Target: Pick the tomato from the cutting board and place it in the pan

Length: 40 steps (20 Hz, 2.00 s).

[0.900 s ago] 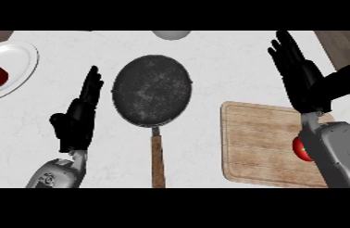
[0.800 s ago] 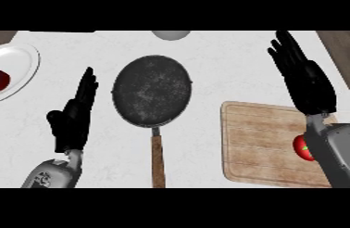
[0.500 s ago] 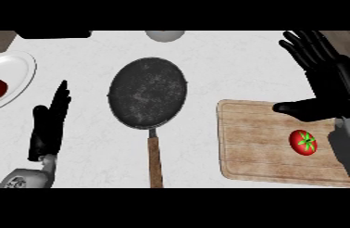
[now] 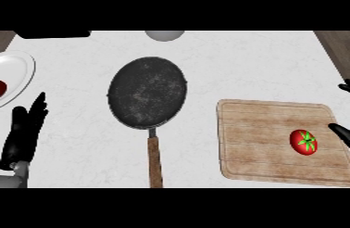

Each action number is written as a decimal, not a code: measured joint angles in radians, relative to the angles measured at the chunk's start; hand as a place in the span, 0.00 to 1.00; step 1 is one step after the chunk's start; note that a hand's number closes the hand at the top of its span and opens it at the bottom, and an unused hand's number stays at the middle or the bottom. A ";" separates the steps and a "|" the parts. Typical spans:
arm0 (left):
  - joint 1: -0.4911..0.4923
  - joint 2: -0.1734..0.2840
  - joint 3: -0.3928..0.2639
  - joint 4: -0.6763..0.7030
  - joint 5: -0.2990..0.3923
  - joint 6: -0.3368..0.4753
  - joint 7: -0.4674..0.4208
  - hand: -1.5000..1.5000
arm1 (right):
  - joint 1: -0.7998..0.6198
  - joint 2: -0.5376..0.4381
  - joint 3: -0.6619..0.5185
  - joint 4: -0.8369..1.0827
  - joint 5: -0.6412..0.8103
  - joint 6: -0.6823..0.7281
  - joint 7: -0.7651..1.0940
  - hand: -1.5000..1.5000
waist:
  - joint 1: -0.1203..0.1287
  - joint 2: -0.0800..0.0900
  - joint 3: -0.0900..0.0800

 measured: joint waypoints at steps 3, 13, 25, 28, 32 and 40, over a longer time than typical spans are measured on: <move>-0.026 0.011 0.013 0.034 0.004 -0.036 0.005 0.50 | 0.061 -0.063 -0.040 -0.014 0.023 0.082 -0.044 0.00 | 0.009 0.000 -0.001; -0.048 0.021 0.034 0.050 0.011 -0.073 0.008 0.50 | 0.110 -0.398 -0.068 -0.146 0.243 0.150 0.132 0.00 | 0.026 0.001 -0.004; -0.080 -0.008 0.031 0.070 -0.018 -0.079 0.011 0.50 | 0.036 -0.545 0.149 -0.368 0.526 0.204 0.511 0.00 | 0.045 0.003 -0.003; -0.087 -0.007 0.046 0.089 -0.020 -0.094 0.005 0.50 | 0.015 -0.524 0.202 -0.391 0.573 0.242 0.577 0.00 | 0.043 0.003 -0.002; -0.072 -0.023 0.063 0.096 -0.033 -0.104 -0.017 0.50 | 0.004 -0.450 0.254 -0.390 0.666 0.265 0.621 0.00 | 0.040 0.002 -0.002; -0.060 -0.050 0.092 0.090 -0.068 -0.123 -0.017 0.50 | -0.003 -0.333 0.274 -0.345 0.854 0.307 0.627 0.00 | 0.038 0.001 -0.001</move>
